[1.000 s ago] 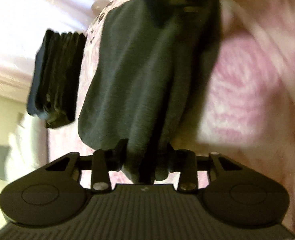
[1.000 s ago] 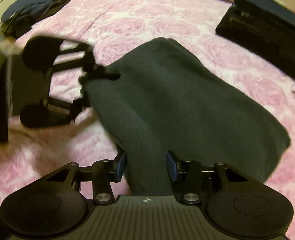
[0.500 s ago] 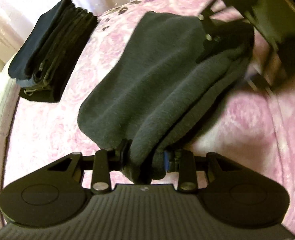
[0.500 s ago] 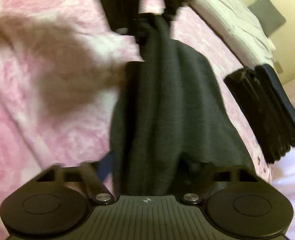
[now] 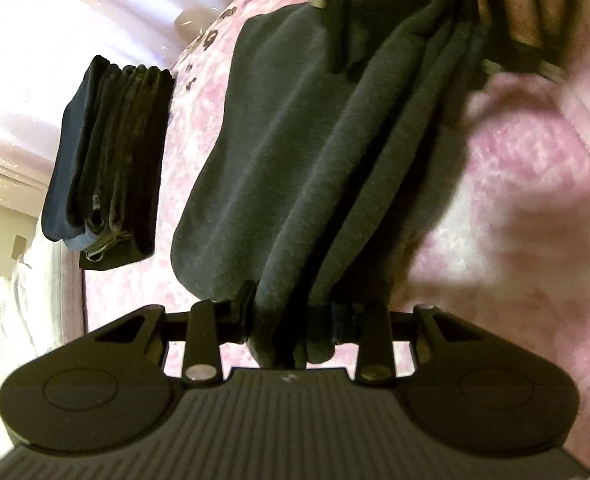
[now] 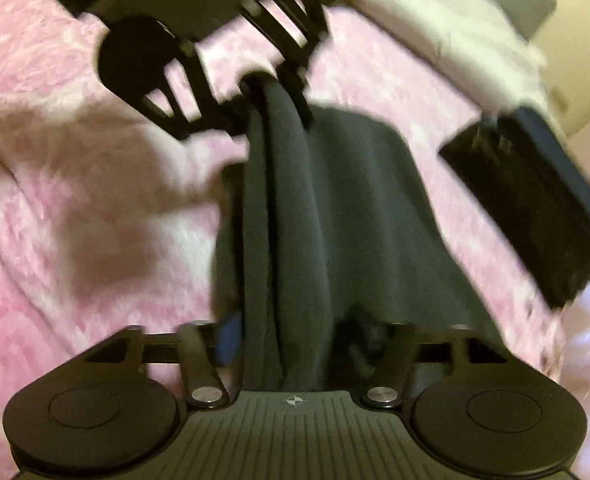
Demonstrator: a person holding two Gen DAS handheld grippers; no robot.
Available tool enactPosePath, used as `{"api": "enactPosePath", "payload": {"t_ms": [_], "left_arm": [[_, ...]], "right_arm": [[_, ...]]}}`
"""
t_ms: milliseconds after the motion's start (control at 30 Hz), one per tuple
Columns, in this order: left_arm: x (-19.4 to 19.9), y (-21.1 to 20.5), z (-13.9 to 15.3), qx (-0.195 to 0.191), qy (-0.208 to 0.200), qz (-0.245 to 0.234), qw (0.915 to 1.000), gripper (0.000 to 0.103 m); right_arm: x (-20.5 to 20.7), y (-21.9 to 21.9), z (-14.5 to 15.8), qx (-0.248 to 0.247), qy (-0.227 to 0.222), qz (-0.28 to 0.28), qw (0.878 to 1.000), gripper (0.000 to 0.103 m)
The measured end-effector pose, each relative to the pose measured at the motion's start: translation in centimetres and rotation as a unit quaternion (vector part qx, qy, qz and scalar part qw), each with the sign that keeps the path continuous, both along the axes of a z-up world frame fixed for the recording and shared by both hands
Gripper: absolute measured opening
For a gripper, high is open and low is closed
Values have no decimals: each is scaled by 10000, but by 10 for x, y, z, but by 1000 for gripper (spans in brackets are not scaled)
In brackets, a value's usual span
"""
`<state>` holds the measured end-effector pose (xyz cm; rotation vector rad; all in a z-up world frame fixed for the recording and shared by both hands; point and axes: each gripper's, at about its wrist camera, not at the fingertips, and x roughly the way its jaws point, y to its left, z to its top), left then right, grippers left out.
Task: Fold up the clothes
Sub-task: 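Grasp the trouser bundle end with the right gripper while the left gripper holds the other end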
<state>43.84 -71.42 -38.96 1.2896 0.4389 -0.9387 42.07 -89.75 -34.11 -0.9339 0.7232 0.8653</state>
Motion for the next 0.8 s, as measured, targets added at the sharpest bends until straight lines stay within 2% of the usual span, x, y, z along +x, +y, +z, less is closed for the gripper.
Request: {"api": "enactPosePath", "payload": {"t_ms": [100, 200, 233, 267, 300, 367, 433, 533, 667, 800], "left_arm": [[-1, -1, -14, -22, -81, -42, 10000, 31], [-2, 1, -20, -147, -145, -10, 9998, 33], [-3, 3, -20, -172, -180, -19, 9997, 34], [-4, 5, -20, -174, -204, -47, 9996, 36], [-6, 7, -19, -170, -233, -73, 9996, 40], [-10, 11, -14, -188, -321, -82, 9993, 51], [-15, 16, -8, -229, -423, -75, 9988, 67], [-24, 16, 2, -350, -598, -102, 9975, 79], [-35, 8, 8, -456, -665, -219, 9965, 87], [-33, -2, -1, -402, -791, -302, 9956, 90]], "right_arm": [[-7, 15, -9, 62, -96, 204, 9997, 75], [-12, 30, -28, -132, -298, 420, 9986, 75], [-12, 33, -36, -244, -372, 455, 9980, 68], [-8, 33, -38, -248, -377, 395, 9982, 50], [-4, 31, -37, -206, -355, 301, 9987, 42], [8, 25, -25, 4, -43, 81, 10000, 32], [22, 19, -10, 207, 316, -99, 9992, 31], [43, 12, 10, 490, 894, -442, 9938, 30], [76, 10, 33, 732, 1569, -856, 9812, 30], [87, 8, 45, 772, 1910, -892, 9745, 30]]}}
